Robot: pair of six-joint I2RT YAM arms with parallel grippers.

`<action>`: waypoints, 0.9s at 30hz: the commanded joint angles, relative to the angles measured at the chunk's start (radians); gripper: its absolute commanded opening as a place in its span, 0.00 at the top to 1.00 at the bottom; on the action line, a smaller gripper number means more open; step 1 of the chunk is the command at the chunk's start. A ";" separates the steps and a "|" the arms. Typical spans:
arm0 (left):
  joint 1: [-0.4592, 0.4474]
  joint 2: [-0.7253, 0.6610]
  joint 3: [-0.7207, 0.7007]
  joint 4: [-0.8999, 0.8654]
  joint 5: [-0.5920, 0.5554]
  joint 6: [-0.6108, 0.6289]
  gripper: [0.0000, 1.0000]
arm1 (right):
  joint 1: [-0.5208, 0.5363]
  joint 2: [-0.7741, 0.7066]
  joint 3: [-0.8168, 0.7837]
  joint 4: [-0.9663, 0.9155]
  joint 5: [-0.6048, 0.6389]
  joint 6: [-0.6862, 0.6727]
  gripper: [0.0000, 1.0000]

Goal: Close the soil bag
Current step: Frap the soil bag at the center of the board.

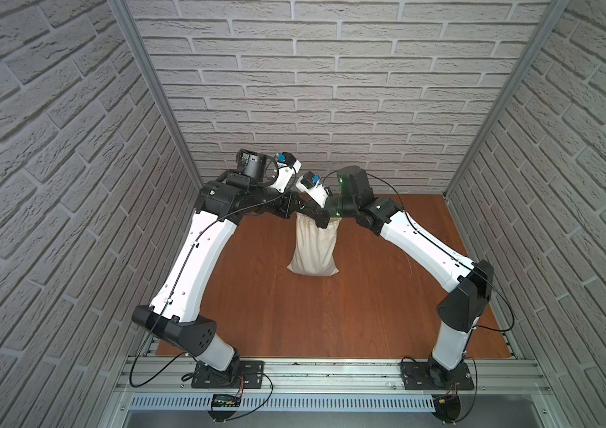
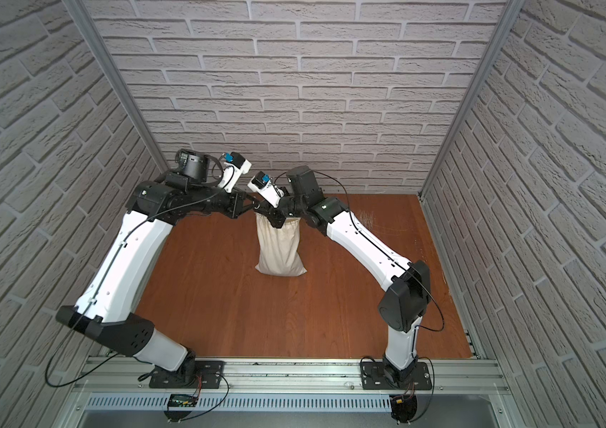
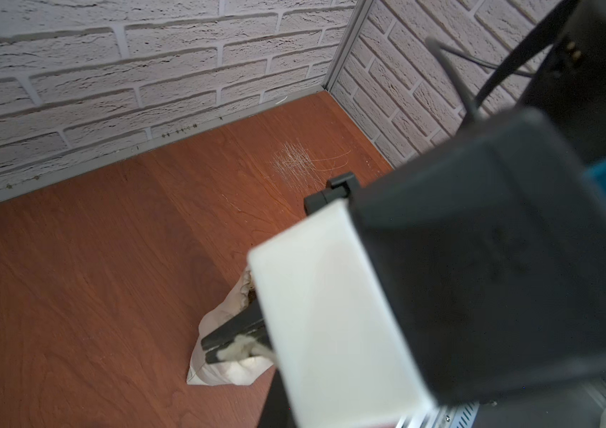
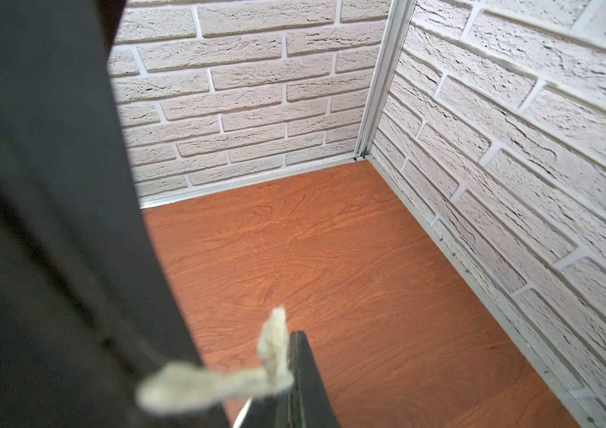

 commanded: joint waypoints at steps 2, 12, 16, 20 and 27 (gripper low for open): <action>0.003 -0.021 0.059 0.090 0.036 -0.008 1.00 | 0.005 0.024 0.003 -0.040 0.042 -0.011 0.94; 0.003 -0.025 0.069 0.087 0.022 -0.013 1.00 | 0.003 0.024 0.000 -0.057 0.049 -0.014 0.91; 0.002 -0.027 0.070 0.087 0.019 -0.013 1.00 | 0.003 0.020 -0.008 -0.061 0.049 -0.016 0.89; 0.003 -0.024 0.071 0.088 0.020 -0.016 1.00 | 0.003 0.018 -0.020 -0.053 0.049 -0.012 0.89; 0.002 -0.028 0.081 0.085 0.013 -0.016 1.00 | 0.000 0.015 -0.018 -0.067 0.061 -0.017 0.89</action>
